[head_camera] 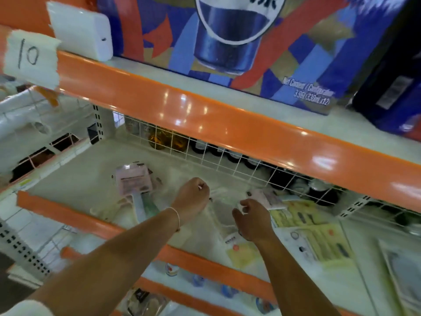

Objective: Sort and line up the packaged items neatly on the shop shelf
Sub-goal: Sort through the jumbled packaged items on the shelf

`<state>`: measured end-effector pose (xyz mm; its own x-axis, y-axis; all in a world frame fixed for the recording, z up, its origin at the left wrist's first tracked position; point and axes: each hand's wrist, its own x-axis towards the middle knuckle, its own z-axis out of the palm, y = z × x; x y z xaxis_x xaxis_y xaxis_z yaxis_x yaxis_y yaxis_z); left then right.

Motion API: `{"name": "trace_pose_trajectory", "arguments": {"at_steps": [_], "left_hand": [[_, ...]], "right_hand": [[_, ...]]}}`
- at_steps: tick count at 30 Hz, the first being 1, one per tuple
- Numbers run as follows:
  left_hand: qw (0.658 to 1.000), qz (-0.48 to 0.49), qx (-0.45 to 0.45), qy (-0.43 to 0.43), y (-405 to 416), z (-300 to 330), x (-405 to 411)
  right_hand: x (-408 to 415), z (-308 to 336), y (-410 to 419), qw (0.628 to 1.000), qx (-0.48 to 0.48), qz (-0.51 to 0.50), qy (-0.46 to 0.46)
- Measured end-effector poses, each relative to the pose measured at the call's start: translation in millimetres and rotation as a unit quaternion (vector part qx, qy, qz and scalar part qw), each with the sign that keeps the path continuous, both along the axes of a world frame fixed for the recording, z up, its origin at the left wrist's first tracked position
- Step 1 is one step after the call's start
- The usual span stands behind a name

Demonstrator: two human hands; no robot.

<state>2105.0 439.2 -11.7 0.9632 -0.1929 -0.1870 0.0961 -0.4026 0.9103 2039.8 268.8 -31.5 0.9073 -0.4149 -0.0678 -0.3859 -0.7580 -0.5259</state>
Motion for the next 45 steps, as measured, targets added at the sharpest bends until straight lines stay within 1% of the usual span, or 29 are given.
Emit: {"name": "trace_pose_trajectory", "arguments": {"at_steps": [3,5,9,12,14,15,18,20,24,27,29,30,33,36,40,41,43,45], "left_hand": [[0.999,0.017,0.025,0.011,-14,-6,-1],[0.999,0.030,0.043,0.012,-26,-10,-2],[0.995,0.039,0.087,0.031,-40,-16,-6],[0.989,0.054,0.120,0.060,-47,-22,-11],[0.987,0.097,0.087,0.098,-49,-26,-14],[0.984,0.116,0.063,0.116,-49,-28,-15],[0.966,0.179,-0.028,0.183,-55,-30,-20],[0.951,0.211,-0.079,0.209,-58,-26,-24],[0.936,0.243,-0.099,0.235,-58,-27,-26],[0.935,0.230,-0.101,0.249,-58,-32,-31],[0.940,0.215,-0.105,0.245,-60,-32,-36],[0.946,0.209,-0.100,0.227,-61,-33,-36],[0.959,0.235,-0.067,0.140,-59,-29,-31],[0.958,0.263,-0.061,0.093,-50,-18,-21],[0.964,0.263,-0.016,0.014,-33,2,-11],[0.965,0.261,-0.016,0.003,-30,5,-8],[0.967,0.248,-0.050,0.003,-24,8,-6],[0.967,0.237,-0.093,0.023,-18,9,-3]], "right_hand": [[-1,-9,-14,0.998,-0.016,0.029,0.061],[-2,-15,-21,0.995,-0.025,0.061,0.072],[2,-27,-33,0.989,-0.049,0.133,0.045],[8,-34,-43,0.977,-0.064,0.203,0.001],[11,-38,-48,0.969,-0.056,0.239,-0.025],[14,-39,-51,0.965,-0.061,0.254,-0.024],[20,-37,-56,0.958,-0.089,0.273,0.025],[22,-31,-57,0.953,-0.060,0.294,0.051],[17,-15,-57,0.947,-0.016,0.308,0.088],[15,-11,-59,0.949,0.009,0.306,0.079],[14,-11,-60,0.952,0.028,0.301,0.056],[14,-10,-61,0.955,0.035,0.293,0.043],[12,-7,-61,0.967,0.070,0.243,0.018],[12,-6,-62,0.973,0.094,0.211,-0.002],[14,-3,-57,0.978,0.104,0.182,-0.021],[15,-2,-54,0.979,0.104,0.174,-0.026],[18,1,-46,0.980,0.116,0.161,-0.023],[23,5,-37,0.974,0.180,0.140,0.000]]}}
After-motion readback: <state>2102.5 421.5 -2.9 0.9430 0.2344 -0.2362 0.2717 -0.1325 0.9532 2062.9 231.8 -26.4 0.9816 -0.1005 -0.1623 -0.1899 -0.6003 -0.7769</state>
